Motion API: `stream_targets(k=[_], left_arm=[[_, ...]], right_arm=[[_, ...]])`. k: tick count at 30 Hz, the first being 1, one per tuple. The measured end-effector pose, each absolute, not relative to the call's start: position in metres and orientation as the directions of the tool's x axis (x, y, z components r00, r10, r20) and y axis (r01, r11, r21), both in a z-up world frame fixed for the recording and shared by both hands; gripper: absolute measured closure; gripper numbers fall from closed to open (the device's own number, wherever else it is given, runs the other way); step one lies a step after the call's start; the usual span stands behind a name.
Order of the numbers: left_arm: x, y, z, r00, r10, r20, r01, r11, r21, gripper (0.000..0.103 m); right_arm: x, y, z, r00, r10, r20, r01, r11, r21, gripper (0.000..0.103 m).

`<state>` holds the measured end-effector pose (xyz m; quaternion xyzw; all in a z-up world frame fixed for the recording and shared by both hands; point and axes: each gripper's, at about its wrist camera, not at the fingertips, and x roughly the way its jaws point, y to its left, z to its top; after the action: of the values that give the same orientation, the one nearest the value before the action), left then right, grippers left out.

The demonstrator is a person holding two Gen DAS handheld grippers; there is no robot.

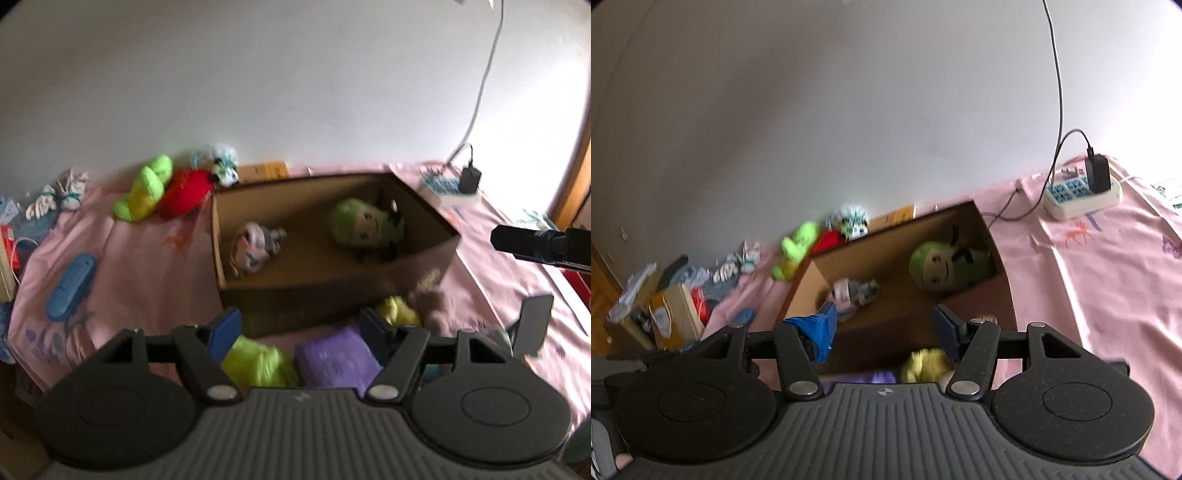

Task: Organize soft objects
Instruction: 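Move both tools back over the pile of soft items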

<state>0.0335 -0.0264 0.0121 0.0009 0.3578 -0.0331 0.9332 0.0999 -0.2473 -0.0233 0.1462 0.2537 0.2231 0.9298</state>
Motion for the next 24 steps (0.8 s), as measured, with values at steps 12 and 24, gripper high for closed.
stream_targets(k=[12, 24], left_arm=[[0.019, -0.041, -0.013, 0.665, -0.067, -0.744, 0.088, 0.996, -0.011, 0.031], [0.007, -0.051, -0.026, 0.629, -0.063, -0.775, 0.106, 0.994, 0.005, 0.032]], right_arm=[[0.060, -0.238, -0.048, 0.750, 0.435, -0.498, -0.331, 0.899, 0.287, 0.059], [0.041, -0.241, -0.070, 0.714, 0.392, -0.580, -0.301, 0.920, 0.252, 0.059]])
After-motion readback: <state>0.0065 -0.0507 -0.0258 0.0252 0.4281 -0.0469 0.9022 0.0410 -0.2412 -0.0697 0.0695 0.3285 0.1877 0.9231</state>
